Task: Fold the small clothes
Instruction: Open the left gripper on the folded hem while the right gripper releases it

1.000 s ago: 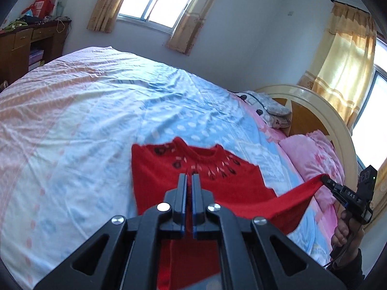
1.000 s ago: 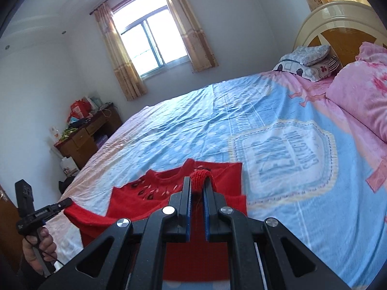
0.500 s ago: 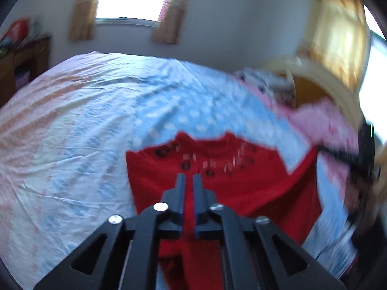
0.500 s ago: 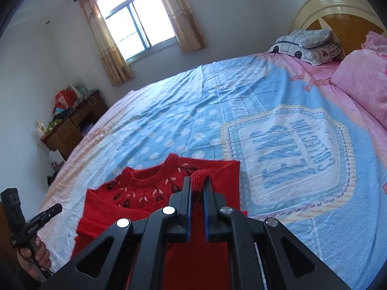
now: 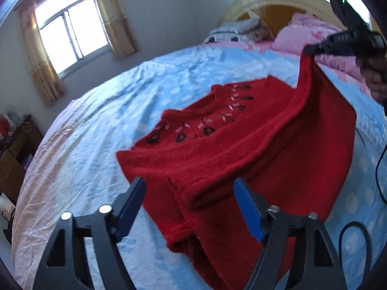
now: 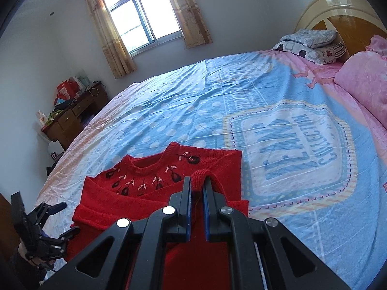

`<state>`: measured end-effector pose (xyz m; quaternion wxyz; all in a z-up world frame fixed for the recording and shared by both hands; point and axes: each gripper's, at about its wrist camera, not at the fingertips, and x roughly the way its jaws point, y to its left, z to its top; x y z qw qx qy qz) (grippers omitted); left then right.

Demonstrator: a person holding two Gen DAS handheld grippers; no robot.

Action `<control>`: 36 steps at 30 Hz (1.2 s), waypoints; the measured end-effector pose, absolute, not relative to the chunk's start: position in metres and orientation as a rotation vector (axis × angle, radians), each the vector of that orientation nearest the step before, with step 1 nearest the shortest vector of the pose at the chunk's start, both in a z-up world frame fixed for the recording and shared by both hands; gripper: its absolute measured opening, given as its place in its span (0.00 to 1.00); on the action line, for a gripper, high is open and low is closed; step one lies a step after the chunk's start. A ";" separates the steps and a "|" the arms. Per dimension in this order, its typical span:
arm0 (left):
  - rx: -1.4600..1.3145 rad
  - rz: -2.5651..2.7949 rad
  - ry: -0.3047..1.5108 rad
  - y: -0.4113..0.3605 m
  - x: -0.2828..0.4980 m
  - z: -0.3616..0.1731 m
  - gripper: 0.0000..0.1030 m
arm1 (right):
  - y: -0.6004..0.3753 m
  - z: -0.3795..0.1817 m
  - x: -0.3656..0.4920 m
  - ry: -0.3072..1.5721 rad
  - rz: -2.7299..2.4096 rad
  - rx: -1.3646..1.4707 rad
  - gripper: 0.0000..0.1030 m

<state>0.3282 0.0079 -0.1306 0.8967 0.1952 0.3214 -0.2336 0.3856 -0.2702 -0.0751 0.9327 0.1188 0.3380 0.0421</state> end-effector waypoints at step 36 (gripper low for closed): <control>0.063 -0.181 0.834 0.056 0.451 -0.153 0.47 | -0.277 -0.130 0.500 0.803 -0.087 0.144 0.59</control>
